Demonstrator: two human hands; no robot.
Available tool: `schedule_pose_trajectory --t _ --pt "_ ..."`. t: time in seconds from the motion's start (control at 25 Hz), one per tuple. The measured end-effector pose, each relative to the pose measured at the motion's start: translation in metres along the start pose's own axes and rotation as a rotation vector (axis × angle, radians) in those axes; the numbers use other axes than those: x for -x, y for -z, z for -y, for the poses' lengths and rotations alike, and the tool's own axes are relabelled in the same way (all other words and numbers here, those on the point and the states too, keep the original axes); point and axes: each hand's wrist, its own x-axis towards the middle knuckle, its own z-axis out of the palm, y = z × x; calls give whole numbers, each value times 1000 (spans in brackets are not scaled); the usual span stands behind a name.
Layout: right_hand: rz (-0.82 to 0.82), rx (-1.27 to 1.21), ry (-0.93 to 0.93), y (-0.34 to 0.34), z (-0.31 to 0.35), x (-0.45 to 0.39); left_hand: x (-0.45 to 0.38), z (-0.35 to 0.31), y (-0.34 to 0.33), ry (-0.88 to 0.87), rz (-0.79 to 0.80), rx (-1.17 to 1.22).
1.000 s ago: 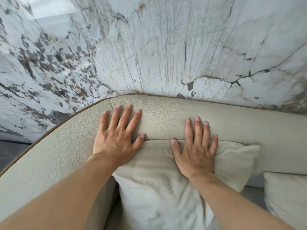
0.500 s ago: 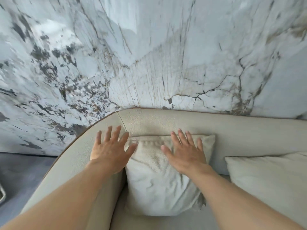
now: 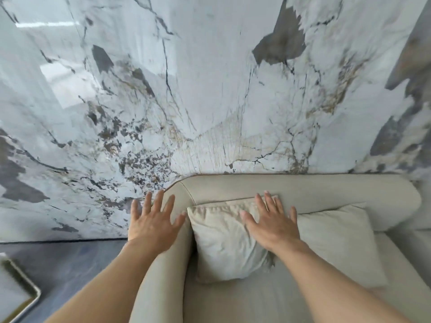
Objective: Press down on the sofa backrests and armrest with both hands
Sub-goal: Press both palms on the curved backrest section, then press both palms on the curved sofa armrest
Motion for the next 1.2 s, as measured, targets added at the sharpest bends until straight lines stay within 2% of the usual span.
schedule_pose_trajectory --t 0.28,0.64,0.88,1.2 --pt "-85 -70 -74 52 33 52 29 17 55 -90 -50 32" --pt "-92 -112 -45 50 24 42 30 13 74 -103 -98 -10" --pt "-80 -80 -186 35 44 22 -36 27 56 -215 -108 7" --pt "-81 -60 -480 23 133 -7 -148 86 40 -502 -13 12"
